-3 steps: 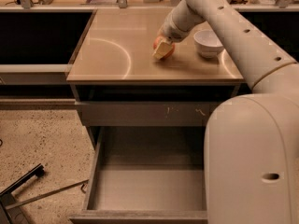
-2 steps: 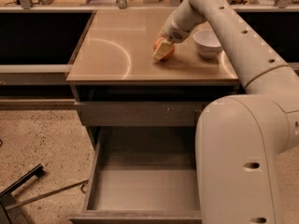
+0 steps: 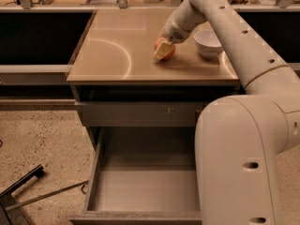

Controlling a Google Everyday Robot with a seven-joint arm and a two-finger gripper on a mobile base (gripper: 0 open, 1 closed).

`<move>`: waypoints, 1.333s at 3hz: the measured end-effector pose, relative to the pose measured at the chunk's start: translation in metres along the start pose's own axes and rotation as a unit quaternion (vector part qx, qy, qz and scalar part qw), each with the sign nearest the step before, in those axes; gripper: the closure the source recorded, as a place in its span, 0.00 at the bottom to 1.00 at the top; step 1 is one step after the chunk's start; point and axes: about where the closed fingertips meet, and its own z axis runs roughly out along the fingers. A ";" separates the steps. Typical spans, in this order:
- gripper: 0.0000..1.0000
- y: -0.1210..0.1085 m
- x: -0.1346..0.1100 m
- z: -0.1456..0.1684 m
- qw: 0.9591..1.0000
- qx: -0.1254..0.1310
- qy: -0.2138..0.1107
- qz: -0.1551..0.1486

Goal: Pick apple from middle drawer and place on counter

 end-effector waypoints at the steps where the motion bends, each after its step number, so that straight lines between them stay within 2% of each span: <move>1: 0.51 0.000 0.000 0.000 1.000 0.000 0.000 0.000; 3: 0.05 0.000 0.000 0.000 1.000 0.000 0.000 0.000; 4: 0.00 0.000 0.000 0.000 1.000 0.000 0.000 0.000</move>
Offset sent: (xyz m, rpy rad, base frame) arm 0.0000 0.0000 0.0000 0.0000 0.0000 0.0000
